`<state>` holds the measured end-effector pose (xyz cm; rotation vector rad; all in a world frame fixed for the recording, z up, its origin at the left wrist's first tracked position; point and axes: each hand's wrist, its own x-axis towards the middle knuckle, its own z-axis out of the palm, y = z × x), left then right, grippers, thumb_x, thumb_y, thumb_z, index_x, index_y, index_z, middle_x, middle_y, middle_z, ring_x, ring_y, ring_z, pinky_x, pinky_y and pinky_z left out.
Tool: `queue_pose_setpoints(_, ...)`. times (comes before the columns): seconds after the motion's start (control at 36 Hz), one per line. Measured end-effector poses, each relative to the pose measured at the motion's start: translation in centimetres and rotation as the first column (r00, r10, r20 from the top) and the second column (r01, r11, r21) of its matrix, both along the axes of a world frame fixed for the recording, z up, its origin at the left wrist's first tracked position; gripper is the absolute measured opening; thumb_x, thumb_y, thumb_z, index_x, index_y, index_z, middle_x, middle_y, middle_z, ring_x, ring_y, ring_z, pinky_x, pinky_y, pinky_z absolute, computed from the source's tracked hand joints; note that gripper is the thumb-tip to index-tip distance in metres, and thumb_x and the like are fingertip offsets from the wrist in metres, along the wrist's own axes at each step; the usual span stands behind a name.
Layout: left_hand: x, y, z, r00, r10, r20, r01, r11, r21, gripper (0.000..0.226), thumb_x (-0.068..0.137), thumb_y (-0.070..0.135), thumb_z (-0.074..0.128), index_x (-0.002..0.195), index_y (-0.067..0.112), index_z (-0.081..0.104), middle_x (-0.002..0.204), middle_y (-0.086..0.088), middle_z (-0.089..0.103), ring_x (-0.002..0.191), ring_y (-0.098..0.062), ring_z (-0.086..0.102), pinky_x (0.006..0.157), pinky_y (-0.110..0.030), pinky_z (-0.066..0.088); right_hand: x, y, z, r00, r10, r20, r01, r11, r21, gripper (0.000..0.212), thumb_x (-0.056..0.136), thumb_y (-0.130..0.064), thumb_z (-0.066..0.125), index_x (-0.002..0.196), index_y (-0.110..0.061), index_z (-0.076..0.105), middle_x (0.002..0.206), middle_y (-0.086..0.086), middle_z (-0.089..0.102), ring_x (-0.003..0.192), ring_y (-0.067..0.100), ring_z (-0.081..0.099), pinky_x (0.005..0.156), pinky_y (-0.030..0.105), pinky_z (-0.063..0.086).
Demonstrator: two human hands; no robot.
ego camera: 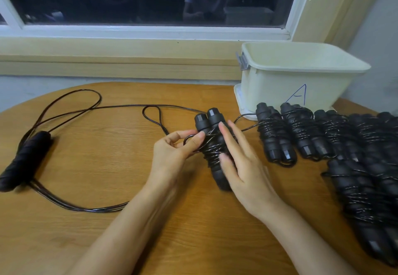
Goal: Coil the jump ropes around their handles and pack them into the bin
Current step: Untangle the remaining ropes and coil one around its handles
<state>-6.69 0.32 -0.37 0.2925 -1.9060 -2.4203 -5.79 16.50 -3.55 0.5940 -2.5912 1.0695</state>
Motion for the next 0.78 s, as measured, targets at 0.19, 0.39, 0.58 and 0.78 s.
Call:
queue_pose_setpoints(0.19,0.2,0.8,-0.4,1.000,0.006,0.024,-0.006,1.000,-0.005,0.030,0.078,0.017,0.078,0.103,0.003,0.069,0.079,-0.009,0.075,0.072,-0.019,0.072,0.067,-0.026,0.059,0.3,-0.2,0.2,0.992,-0.123,-0.014,0.123,0.970,0.211,0.098,0.075,-0.059,0.071,0.152,-0.051,0.010,0.157,-0.009,0.018,0.117,0.019,0.058,0.074,0.030,0.053)
queue_pose_setpoints(0.39,0.3,0.8,-0.3,0.996,-0.040,-0.077,0.017,0.962,-0.273,0.027,0.085,0.031,0.071,0.106,0.013,0.066,0.082,-0.002,0.076,0.077,-0.016,0.074,0.082,-0.038,0.058,0.1,-0.4,-0.3,0.989,-0.140,-0.041,0.143,0.987,0.077,0.085,0.076,-0.037,0.078,0.146,-0.046,0.031,0.152,-0.003,0.031,0.117,0.025,0.059,0.080,0.031,0.056)
queue_pose_setpoints(0.58,0.3,0.2,-0.5,0.907,-0.078,-0.413,-0.127,0.886,-0.447,0.031,0.095,0.034,0.062,0.122,0.023,0.050,0.109,0.005,0.072,0.100,-0.004,0.068,0.084,-0.015,0.050,-0.1,0.3,0.0,0.986,-0.168,0.024,0.168,0.986,0.004,0.085,0.077,-0.033,0.082,0.149,-0.039,0.037,0.152,-0.006,0.035,0.123,0.014,0.050,0.081,-0.002,0.028)
queue_pose_setpoints(0.78,-1.5,-2.0,-1.9,0.581,-0.567,-0.584,-0.358,0.466,-0.809,0.033,0.085,0.029,0.072,0.114,0.014,0.065,0.131,-0.002,0.055,0.113,-0.021,0.055,0.090,-0.038,0.050,-0.8,0.9,-0.4,0.990,-0.108,0.096,0.119,0.986,-0.120,0.084,0.075,-0.028,0.084,0.148,-0.031,0.043,0.143,-0.007,0.044,0.123,0.005,0.049,0.091,-0.004,0.030)
